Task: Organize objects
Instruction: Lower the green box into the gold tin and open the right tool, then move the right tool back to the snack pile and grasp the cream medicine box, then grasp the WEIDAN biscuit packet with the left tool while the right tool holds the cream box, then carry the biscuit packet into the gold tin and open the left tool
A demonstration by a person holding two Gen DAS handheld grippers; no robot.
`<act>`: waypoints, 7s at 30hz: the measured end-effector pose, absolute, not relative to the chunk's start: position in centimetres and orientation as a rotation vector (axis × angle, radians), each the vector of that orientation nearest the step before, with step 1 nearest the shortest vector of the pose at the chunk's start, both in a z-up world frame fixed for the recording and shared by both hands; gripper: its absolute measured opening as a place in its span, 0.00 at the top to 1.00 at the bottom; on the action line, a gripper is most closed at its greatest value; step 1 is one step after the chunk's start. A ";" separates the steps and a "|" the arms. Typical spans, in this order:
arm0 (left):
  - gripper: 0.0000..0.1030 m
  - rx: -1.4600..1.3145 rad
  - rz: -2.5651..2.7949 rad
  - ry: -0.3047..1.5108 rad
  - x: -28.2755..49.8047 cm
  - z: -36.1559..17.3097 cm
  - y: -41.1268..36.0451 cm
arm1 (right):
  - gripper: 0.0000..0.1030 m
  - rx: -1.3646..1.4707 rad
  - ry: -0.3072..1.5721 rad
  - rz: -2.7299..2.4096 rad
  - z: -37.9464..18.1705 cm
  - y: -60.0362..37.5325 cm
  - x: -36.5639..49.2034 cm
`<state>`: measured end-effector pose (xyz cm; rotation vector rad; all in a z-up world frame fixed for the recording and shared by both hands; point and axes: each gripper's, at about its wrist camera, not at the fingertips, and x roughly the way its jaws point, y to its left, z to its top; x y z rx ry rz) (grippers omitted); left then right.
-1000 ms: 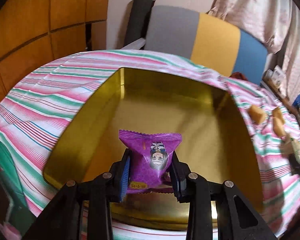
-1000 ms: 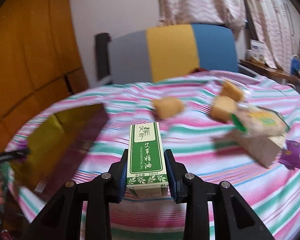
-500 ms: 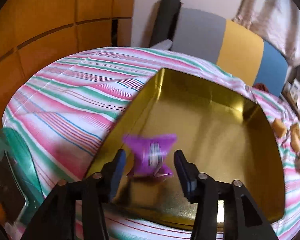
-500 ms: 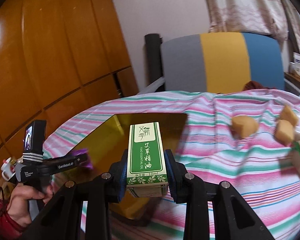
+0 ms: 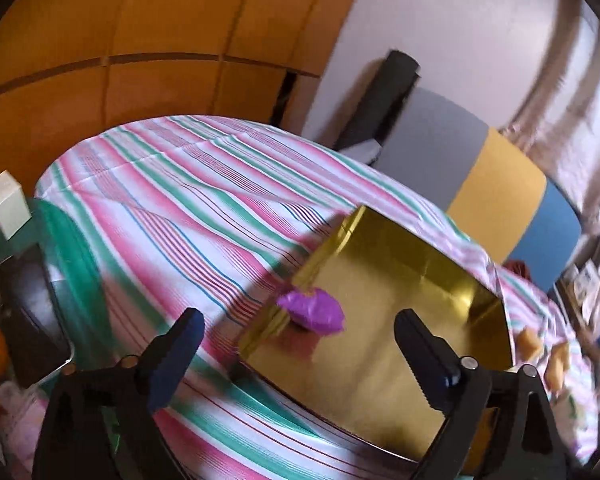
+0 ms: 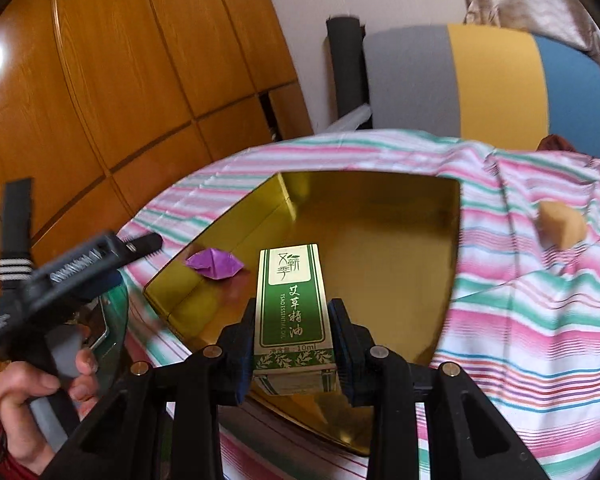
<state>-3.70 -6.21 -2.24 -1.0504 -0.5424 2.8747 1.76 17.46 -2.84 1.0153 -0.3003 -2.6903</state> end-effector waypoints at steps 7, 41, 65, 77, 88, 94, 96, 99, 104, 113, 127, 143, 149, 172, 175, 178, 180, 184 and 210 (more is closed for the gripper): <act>0.02 -1.035 2.928 -0.692 -3.2 -1.0 -8.7 | 0.68 1.125 -0.334 -2.576 -4.6 14.5 -1.2; 0.00 -1.099 2.811 -0.615 -1.8 -0.9 -4.9 | 0.59 1.059 -0.364 -2.664 -2.8 14.8 0.2; 0.00 -1.025 2.443 -0.203 3.9 -1.1 7.7 | 0.57 1.073 -0.657 -3.011 -4.0 31.5 8.1; 0.00 -1.029 2.327 -0.096 6.4 -1.9 11.9 | 0.55 0.987 -0.930 -3.388 -2.6 47.9 14.2; 0.00 -1.066 2.312 -0.070 7.1 -2.3 12.4 | 0.54 1.037 -1.307 -3.197 -4.7 56.7 12.6; 0.00 -1.080 2.297 -0.052 7.2 -2.3 13.1 | 0.52 1.011 -1.201 -3.054 -5.3 51.4 12.5; 0.00 -1.080 2.295 -0.043 7.3 -2.3 13.4 | 0.52 1.047 -1.089 -3.011 -5.3 48.8 12.3; 0.00 -1.080 2.290 -0.032 7.4 -2.3 13.6 | 0.52 1.084 -0.887 -3.047 -4.7 45.7 12.2; 0.00 -1.092 2.288 -0.054 7.3 -2.2 13.5 | 0.51 1.101 -0.791 -3.139 -4.1 44.3 12.1; 0.00 -1.098 2.281 -0.050 7.6 -2.3 13.9 | 0.40 1.288 -0.778 -3.310 -4.8 43.1 8.8; 0.00 -1.108 2.284 -0.078 7.7 -2.4 13.4 | 0.44 1.317 -0.656 -3.341 -5.8 43.2 8.9; 0.00 -1.093 2.273 -0.052 7.7 -1.9 15.9 | 0.46 1.057 -0.606 -3.135 -3.6 42.7 11.8; 0.00 -1.073 2.276 -0.020 6.9 -1.4 18.4 | 0.46 1.071 -0.511 -3.255 -4.7 44.9 10.5; 0.09 -1.336 2.320 -0.031 -3.5 -6.9 31.4 | 0.47 1.178 -0.613 -3.280 -9.4 45.9 10.9; 0.33 -1.340 2.325 0.056 -3.8 -8.2 32.3 | 0.47 1.162 -0.632 -3.278 -9.5 46.0 11.1; 0.40 -1.232 2.344 0.113 -3.0 -8.3 32.2 | 0.47 1.148 -0.649 -3.276 -9.5 46.1 11.2; 0.47 -1.166 2.345 0.125 -2.6 -8.4 31.5 | 0.47 1.143 -0.656 -3.274 -9.5 46.1 11.2; 0.54 -1.084 2.341 0.102 -1.9 -8.8 29.4 | 0.47 1.130 -0.671 -3.271 -9.4 46.2 11.3; 0.55 -0.994 2.313 0.048 0.0 -9.0 27.0 | 0.50 1.144 -0.541 -3.361 -7.5 45.0 8.7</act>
